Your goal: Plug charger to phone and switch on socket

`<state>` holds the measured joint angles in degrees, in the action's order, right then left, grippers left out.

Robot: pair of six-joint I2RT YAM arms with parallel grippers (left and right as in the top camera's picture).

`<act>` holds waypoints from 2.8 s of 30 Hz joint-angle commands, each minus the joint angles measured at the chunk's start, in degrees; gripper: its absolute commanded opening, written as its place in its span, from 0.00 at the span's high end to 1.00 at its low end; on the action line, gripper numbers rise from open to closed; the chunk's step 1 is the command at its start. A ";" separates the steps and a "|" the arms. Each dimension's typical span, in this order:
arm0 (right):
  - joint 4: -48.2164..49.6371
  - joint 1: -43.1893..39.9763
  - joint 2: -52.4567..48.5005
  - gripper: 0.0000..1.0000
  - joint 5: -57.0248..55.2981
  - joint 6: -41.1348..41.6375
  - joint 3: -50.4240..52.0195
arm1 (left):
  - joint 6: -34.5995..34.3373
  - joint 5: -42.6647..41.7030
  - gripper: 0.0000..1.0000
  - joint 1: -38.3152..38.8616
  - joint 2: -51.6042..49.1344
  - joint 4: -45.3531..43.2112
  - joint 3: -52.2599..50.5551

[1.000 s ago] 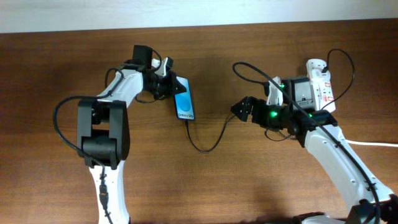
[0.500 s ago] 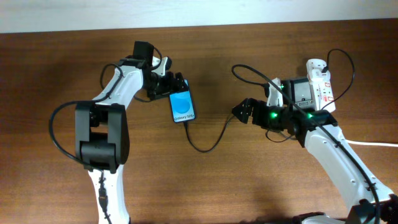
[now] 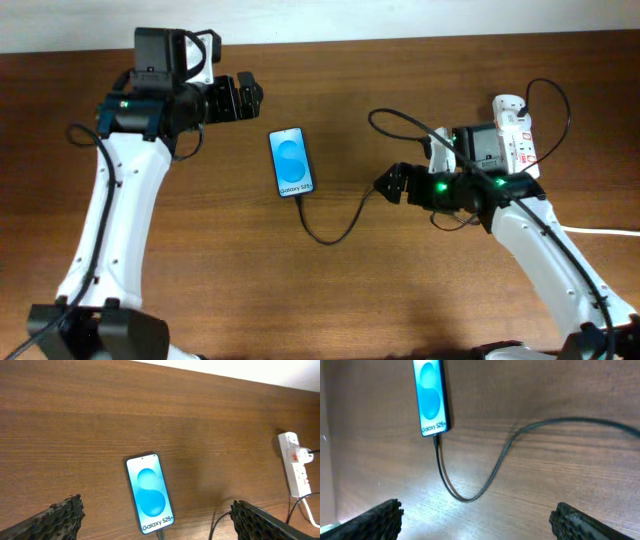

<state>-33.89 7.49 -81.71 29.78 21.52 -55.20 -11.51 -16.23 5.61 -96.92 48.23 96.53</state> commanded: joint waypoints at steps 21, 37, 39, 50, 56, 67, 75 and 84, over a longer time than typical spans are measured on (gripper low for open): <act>-29.05 -17.16 12.68 0.01 -6.82 -8.96 -22.40 | 0.92 0.20 0.01 -0.09 2.32 0.96 0.24; -22.86 -54.42 -22.64 0.01 -2.62 -15.06 -48.00 | 0.90 0.85 0.01 -0.13 2.27 0.98 0.24; -20.44 -54.31 -27.30 0.01 -2.62 -15.06 -47.98 | 0.92 0.85 0.01 -0.15 2.27 0.98 0.24; -10.62 -41.99 -44.09 0.01 -12.57 -15.02 -47.34 | 0.90 0.85 0.01 -0.15 2.27 0.98 0.24; -9.84 -40.50 -49.35 0.01 -12.52 -13.94 -47.10 | 0.90 0.85 0.01 -0.13 2.27 0.98 0.24; -10.14 -34.80 -52.02 0.01 -18.08 -15.30 -46.58 | 0.92 0.87 0.01 -0.15 2.27 0.98 0.24; -16.06 -34.10 -52.06 0.01 -18.08 -15.32 -46.58 | 0.92 0.85 0.01 -0.15 2.27 0.98 0.24; -20.81 -38.97 -48.09 0.01 -18.47 -11.93 -50.53 | 0.90 0.85 0.01 -0.15 2.27 0.98 0.24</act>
<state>-52.66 -29.58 -131.15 12.08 8.64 -104.36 -11.51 -15.77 5.61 -95.98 49.30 96.53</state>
